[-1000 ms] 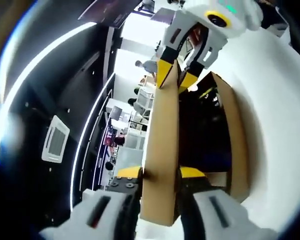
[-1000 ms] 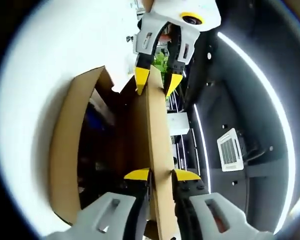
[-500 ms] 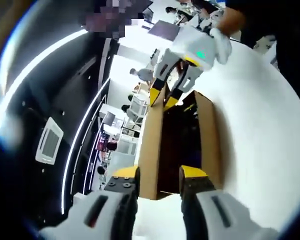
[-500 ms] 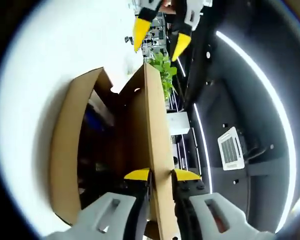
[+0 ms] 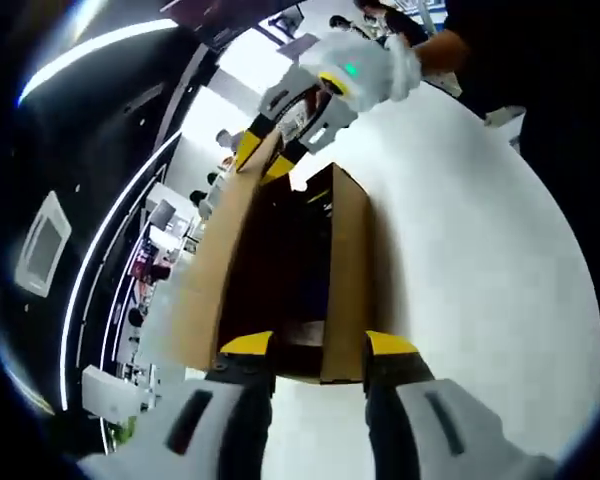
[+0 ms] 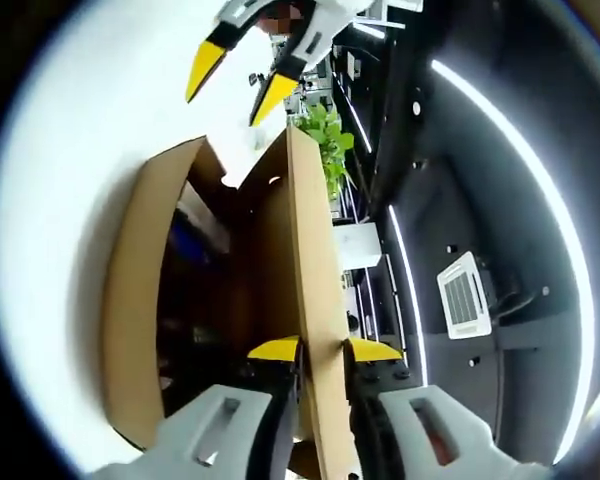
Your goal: Operate the shoe box by opening the lid, removing the specified soft item, and placing it in the target area until the item is outside and the box remains undamaged.
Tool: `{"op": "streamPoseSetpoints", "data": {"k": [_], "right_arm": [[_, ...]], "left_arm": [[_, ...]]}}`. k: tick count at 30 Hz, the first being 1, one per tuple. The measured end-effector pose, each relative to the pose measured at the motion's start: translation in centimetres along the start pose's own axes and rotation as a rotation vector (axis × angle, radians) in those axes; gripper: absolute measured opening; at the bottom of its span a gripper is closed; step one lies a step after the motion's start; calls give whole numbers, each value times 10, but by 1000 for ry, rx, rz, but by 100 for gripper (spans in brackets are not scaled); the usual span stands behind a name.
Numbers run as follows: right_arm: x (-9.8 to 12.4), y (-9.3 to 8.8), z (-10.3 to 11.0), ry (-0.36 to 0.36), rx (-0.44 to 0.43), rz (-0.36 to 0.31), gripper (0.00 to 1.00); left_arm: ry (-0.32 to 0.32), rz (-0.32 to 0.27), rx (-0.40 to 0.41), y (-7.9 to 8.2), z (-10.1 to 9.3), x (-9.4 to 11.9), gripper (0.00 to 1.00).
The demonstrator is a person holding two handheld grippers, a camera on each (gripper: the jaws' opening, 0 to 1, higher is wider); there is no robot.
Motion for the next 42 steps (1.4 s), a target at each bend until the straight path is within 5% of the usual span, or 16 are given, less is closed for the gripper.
{"op": "streamPoseSetpoints", "data": {"k": [24, 42], "right_arm": [[0, 0, 1, 9, 6, -4, 15], [-1, 0, 0, 30, -37, -10, 16]], "left_arm": [[-123, 75, 14, -28, -13, -46, 31], [-226, -3, 150, -23, -17, -59, 16]]}}
Point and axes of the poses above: the point that each gripper's makers call its tool centre point, and the gripper's own axes: x roughly backward along the fingers, z roughly to its left, y roughly out of its top, the point moved 1 cm from there along x, roughly backward along the fingers, and after that the axes turned 1 degree about z, right-handed, at the moved point
